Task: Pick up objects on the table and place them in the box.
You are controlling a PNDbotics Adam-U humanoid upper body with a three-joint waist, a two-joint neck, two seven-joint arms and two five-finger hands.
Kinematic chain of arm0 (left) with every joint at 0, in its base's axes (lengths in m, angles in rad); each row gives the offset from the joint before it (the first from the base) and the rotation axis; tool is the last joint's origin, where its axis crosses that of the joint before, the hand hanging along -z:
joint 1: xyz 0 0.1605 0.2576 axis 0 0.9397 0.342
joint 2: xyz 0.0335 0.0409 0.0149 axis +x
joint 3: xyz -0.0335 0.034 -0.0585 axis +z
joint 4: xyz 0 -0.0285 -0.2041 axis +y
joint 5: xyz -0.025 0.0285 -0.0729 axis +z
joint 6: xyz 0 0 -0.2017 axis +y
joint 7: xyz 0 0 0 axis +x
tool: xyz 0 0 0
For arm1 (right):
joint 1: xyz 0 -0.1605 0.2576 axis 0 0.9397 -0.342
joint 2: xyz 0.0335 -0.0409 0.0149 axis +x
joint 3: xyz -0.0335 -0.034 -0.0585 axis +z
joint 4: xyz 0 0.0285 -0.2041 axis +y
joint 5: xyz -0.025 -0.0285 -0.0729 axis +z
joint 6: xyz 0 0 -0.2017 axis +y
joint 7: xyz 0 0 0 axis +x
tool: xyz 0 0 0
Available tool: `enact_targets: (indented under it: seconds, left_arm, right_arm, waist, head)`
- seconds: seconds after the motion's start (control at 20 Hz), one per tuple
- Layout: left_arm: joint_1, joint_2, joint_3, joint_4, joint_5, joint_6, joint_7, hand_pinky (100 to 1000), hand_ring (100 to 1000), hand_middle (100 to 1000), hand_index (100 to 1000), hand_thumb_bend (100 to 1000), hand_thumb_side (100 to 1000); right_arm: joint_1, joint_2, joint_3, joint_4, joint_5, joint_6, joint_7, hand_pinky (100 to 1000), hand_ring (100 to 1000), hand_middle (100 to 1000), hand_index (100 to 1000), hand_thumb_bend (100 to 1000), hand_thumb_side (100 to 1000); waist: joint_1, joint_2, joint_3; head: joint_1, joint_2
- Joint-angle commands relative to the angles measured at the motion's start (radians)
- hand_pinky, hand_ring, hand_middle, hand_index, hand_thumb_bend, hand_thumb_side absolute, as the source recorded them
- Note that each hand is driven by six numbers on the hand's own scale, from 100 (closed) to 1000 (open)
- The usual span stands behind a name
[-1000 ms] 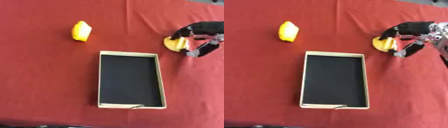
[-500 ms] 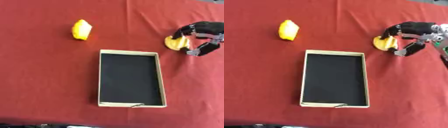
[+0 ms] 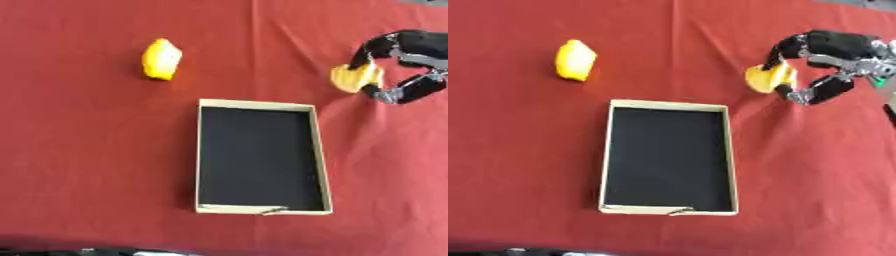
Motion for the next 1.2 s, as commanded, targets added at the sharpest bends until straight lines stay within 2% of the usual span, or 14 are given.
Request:
enact_targets:
  seconds: [0.05, 0.25, 0.4, 0.7, 0.95, 1.2]
  left_arm:
    - [-0.005, 0.021, 0.009, -0.016, -0.002, -0.001, 0.002, 869, 806, 840, 907, 100, 625]
    - [-0.003, 0.020, 0.011, -0.016, -0.004, -0.004, 0.007, 869, 807, 841, 907, 100, 623]
    - [-0.004, 0.021, 0.010, -0.016, -0.003, -0.005, 0.012, 868, 807, 840, 907, 100, 615]
    - [0.000, 0.034, 0.011, -0.016, 0.000, -0.019, 0.035, 866, 808, 838, 905, 100, 593]
    - [0.063, 0.051, 0.020, -0.016, -0.011, -0.040, 0.053, 868, 806, 841, 902, 100, 609]
    - [0.122, 0.050, 0.027, -0.016, -0.024, -0.051, 0.053, 869, 805, 844, 900, 100, 629]
  right_arm:
    - [-0.016, -0.060, -0.037, -0.084, -0.058, -0.008, -0.014, 703, 673, 409, 543, 100, 206]
    - [-0.032, -0.068, -0.038, -0.190, -0.124, -0.008, -0.028, 693, 656, 407, 540, 100, 201]
    - [-0.055, -0.058, -0.015, -0.268, -0.172, -0.008, -0.010, 685, 645, 409, 541, 100, 200]
    - [-0.096, 0.032, 0.060, -0.420, -0.252, -0.008, 0.076, 679, 635, 412, 542, 100, 199]
    - [-0.081, 0.109, 0.103, -0.496, -0.216, -0.005, 0.150, 672, 630, 414, 542, 100, 205]
    - [-0.039, 0.153, 0.131, -0.494, -0.159, -0.008, 0.227, 677, 637, 415, 542, 100, 214]
  waist:
    - [0.010, -0.016, -0.003]
    - [0.012, -0.015, -0.006]
    - [0.016, -0.018, -0.016]
    - [0.035, -0.023, -0.024]
    - [0.046, -0.020, -0.023]
    - [0.049, -0.021, -0.023]
  head:
    - [-0.002, -0.004]
    - [-0.004, -0.007]
    - [-0.004, -0.011]
    - [-0.019, -0.029]
    - [-0.032, -0.044]
    - [-0.011, -0.041]
